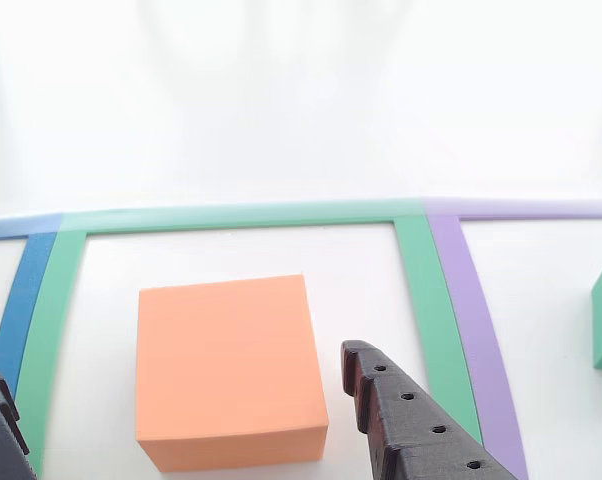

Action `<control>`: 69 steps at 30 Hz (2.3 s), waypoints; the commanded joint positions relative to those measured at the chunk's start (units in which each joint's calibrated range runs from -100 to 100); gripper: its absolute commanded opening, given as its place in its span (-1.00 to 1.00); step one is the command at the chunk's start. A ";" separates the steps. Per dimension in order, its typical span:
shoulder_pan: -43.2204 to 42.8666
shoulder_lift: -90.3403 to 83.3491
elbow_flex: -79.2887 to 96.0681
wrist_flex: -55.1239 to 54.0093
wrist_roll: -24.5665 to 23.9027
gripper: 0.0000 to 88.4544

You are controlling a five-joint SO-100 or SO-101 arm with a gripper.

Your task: Tower of hanoi

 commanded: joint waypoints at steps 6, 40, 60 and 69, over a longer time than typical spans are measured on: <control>-1.24 0.69 -1.87 -1.60 0.00 -0.22; -1.85 -11.89 0.04 9.82 0.00 -0.76; 0.90 -54.76 -54.39 125.80 0.00 -0.75; -3.53 -53.72 -80.38 153.24 0.00 -0.75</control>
